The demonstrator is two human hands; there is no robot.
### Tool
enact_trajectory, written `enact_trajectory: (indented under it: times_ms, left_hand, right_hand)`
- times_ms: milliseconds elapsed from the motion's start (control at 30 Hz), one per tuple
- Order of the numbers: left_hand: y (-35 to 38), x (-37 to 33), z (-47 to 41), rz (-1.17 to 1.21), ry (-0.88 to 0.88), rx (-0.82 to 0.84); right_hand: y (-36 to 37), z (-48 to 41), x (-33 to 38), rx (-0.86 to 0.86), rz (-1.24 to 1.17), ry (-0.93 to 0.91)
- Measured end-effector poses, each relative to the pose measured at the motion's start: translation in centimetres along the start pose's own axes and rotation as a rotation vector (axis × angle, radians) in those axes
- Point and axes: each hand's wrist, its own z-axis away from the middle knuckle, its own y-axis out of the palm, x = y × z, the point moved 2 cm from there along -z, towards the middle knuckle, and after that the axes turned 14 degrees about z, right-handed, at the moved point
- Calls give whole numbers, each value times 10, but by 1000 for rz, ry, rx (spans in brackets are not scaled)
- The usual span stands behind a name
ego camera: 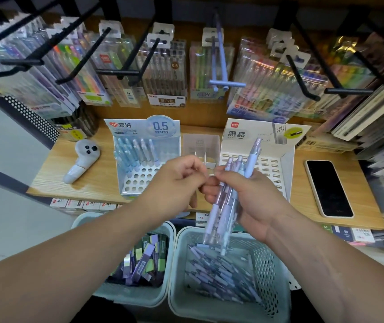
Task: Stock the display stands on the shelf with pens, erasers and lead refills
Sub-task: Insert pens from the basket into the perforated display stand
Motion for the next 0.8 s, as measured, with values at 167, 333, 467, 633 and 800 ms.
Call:
enact_trajectory:
  times_ms: [167, 333, 467, 633, 800]
  left_hand:
    - [9, 6, 7, 200, -58, -5]
    - [-4, 13, 4, 202, -68, -68]
    - [-8, 15, 4, 287, -95, -46]
    - [-17, 11, -1, 320, -80, -100]
    - [-29, 10, -7, 456, -93, -201]
  right_hand:
    - [8, 2, -3, 75, 190, -13]
    - [14, 2, -9, 148, 275, -36]
    - [17, 1, -9, 154, 276, -26]
    - [18, 0, -7, 146, 245, 18]
    - [15, 1, -9, 107, 222, 50]
